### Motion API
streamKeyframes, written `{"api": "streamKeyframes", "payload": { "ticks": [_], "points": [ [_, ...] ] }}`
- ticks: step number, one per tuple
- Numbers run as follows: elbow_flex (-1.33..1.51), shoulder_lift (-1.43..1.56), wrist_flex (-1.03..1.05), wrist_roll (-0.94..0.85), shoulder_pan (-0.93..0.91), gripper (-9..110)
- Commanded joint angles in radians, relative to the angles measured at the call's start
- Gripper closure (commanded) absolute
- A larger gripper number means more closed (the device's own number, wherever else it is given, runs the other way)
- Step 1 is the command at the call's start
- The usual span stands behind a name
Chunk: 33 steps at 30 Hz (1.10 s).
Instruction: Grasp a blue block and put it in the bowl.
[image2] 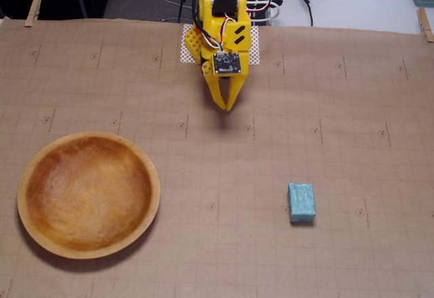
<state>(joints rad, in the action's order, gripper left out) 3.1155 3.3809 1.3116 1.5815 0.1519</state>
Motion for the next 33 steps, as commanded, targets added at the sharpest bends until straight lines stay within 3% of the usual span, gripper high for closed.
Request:
{"api": "streamKeyframes", "payload": {
  "ticks": [1,17,25,29,33],
  "points": [
    [-0.100,0.064,0.006,-0.009,0.074,104],
    [-0.466,0.054,-0.003,-0.011,0.155,103],
    [-0.541,0.038,-0.003,-0.002,0.048,103],
    [-0.575,0.009,-0.006,0.000,-0.069,96],
    [-0.607,-0.071,-0.052,0.002,-0.066,83]
  ]
}}
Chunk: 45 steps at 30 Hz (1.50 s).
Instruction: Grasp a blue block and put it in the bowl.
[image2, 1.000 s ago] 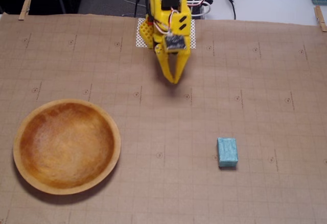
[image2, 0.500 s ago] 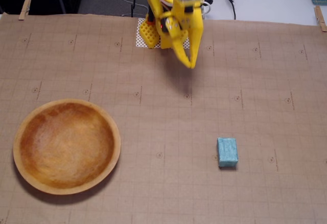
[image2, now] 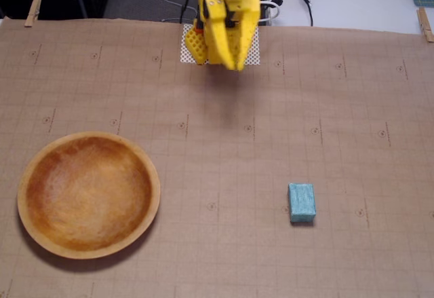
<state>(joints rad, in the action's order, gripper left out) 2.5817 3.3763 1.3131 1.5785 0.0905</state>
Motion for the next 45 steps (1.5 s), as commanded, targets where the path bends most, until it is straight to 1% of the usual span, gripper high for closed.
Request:
{"api": "streamKeyframes", "payload": {
  "ticks": [1,5,9,12,16,21,26,35,42,45],
  "points": [
    [-0.077,-0.087,-0.081,0.005,0.002,80],
    [-0.074,-0.127,-0.196,0.005,0.023,67],
    [-0.058,-0.138,-0.244,0.008,0.026,53],
    [-0.018,-0.140,-0.299,0.008,0.078,46],
    [0.077,-0.140,-0.477,0.006,0.175,41],
    [0.201,-0.141,-0.693,0.005,0.242,39],
    [0.235,-0.175,-0.795,0.003,0.242,39],
    [0.109,-0.571,-0.927,0.005,0.252,38],
    [0.104,-0.827,-1.160,0.005,0.258,38],
    [0.095,-0.937,-1.249,0.005,0.288,38]
  ]
}}
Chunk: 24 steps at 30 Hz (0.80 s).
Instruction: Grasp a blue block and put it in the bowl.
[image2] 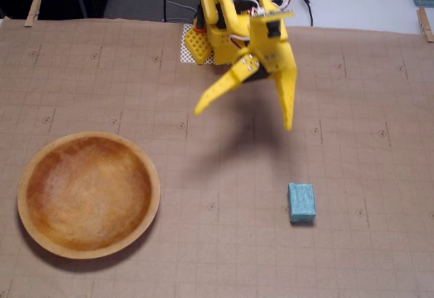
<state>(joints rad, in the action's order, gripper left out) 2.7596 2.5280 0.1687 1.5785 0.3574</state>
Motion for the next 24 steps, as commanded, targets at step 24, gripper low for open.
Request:
{"api": "streamKeyframes", "payload": {
  "ticks": [24],
  "points": [
    [-0.192,-0.637,-0.419,0.006,0.124,38]
  ]
}}
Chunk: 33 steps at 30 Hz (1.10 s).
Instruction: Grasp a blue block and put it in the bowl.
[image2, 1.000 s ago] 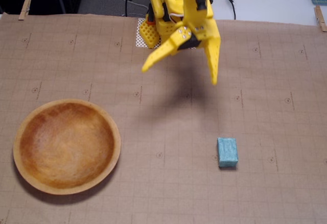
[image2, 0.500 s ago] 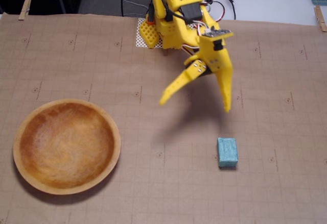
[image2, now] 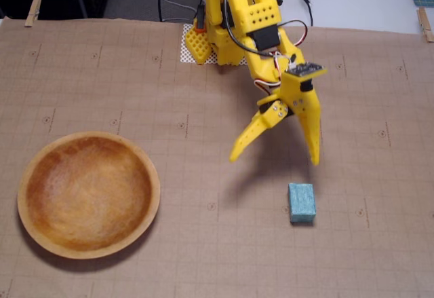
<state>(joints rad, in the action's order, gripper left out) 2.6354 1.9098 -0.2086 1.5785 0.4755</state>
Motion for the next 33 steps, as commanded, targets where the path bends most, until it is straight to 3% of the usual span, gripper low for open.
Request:
{"api": "streamKeyframes", "payload": {
  "ticks": [1,33],
  "points": [
    [-0.074,-0.046,-0.063,0.006,0.006,38],
    [-0.282,-0.420,-0.143,0.061,0.104,38]
  ]
}}
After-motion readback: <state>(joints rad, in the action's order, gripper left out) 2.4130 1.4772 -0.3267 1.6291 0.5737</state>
